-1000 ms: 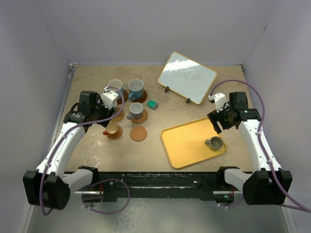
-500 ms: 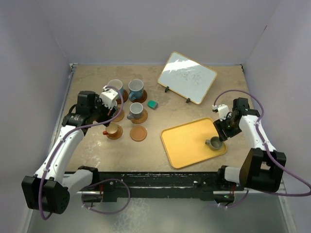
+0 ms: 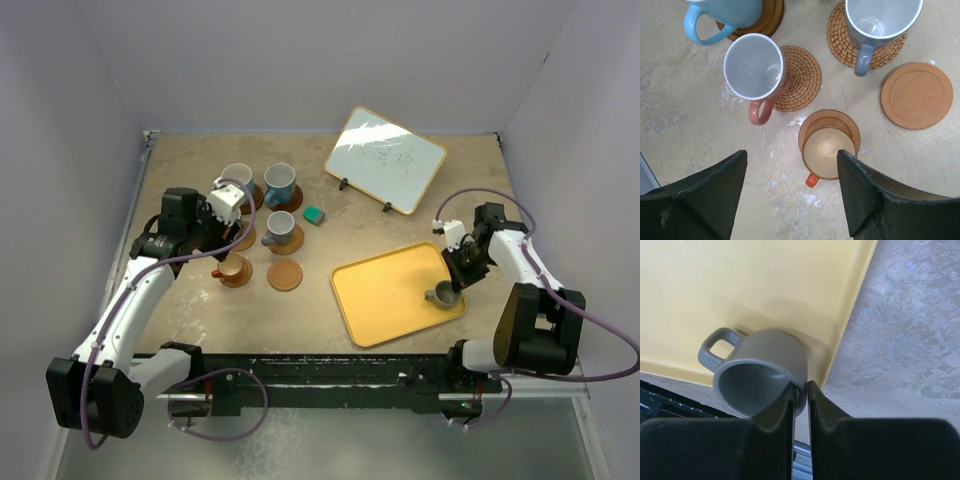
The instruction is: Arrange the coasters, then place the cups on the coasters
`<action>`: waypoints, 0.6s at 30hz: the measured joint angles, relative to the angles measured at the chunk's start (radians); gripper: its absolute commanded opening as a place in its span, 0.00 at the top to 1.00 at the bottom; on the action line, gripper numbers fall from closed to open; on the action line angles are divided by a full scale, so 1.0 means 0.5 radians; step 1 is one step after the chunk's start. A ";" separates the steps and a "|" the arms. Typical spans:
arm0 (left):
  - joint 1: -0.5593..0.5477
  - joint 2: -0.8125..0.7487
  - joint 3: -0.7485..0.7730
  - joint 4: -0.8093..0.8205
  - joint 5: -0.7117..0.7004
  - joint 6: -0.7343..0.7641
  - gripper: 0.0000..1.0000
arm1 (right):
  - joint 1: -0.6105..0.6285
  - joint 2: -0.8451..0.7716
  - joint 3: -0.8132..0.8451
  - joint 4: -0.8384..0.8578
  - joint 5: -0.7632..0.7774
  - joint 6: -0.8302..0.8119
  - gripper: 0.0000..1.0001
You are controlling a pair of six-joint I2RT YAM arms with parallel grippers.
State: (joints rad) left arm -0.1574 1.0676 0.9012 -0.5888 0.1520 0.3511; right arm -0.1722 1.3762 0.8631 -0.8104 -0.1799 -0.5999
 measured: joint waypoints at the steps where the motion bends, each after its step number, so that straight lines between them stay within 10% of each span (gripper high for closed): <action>1: 0.000 0.000 0.000 0.007 0.001 0.001 0.30 | 0.001 0.013 0.011 -0.005 -0.013 -0.001 0.94; 18: 0.000 -0.097 0.035 0.092 0.171 0.027 0.30 | 0.580 -0.014 0.430 -0.060 -0.110 0.230 1.00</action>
State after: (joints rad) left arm -0.1574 1.0191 0.9188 -0.5430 0.2375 0.3645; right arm 0.1177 1.3689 1.0782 -0.8406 -0.2348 -0.4850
